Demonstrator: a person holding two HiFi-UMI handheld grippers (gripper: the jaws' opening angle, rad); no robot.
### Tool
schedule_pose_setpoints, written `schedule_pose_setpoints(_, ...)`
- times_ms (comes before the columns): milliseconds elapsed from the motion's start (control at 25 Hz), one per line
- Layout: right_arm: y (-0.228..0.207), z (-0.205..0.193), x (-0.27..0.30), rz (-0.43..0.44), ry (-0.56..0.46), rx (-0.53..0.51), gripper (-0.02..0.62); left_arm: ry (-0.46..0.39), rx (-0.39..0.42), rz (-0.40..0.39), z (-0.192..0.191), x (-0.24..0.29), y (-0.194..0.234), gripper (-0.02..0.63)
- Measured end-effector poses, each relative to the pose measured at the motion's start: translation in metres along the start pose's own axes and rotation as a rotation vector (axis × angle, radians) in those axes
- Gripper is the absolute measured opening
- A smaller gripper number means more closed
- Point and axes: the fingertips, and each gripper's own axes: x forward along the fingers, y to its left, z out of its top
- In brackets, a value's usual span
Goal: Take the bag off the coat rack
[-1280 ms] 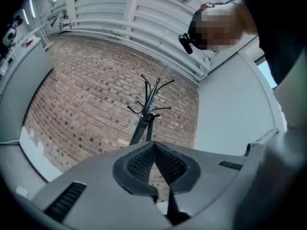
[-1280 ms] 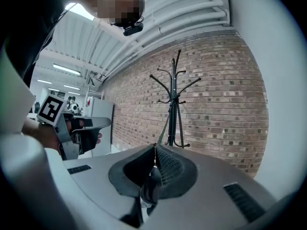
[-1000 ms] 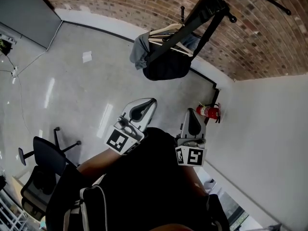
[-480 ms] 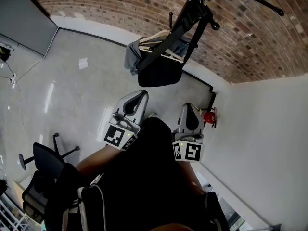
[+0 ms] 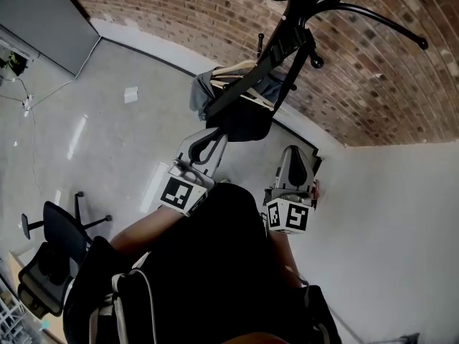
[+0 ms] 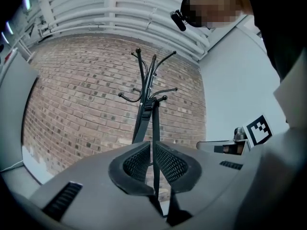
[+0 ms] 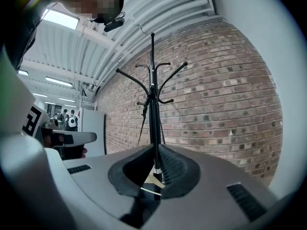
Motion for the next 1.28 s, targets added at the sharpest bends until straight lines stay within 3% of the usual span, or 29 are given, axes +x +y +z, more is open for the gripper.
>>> schedule_pose_setpoints(120,-0.003,-0.002,0.009,0.036,0.006,0.008,0.021,0.039,-0.013,0.032,-0.003,0.016,0.002,0.082)
schedule_pose_setpoints(200,-0.004,0.001,0.018,0.057,-0.001,0.001,0.023,0.014,-0.011,0.025,0.003,0.029,0.001,0.117)
schedule_pose_setpoints(360,-0.004,0.007,0.035,0.088,-0.015,-0.003,0.036,0.005,0.022,0.01,0.006,0.047,0.0,0.118)
schedule_pose_setpoints(440,-0.008,0.009,0.041,0.102,-0.018,0.0,0.095,0.016,0.033,0.009,0.004,0.057,0.0,0.118)
schedule_pose_setpoints(840,-0.024,0.005,0.085,0.102,0.02,-0.033,0.095,0.045,0.077,0.026,-0.011,0.097,0.013,0.118)
schedule_pose_setpoints(1280,-0.03,-0.002,0.146,0.122,0.051,-0.094,0.095,0.102,0.055,0.099,-0.037,0.136,0.036,0.133)
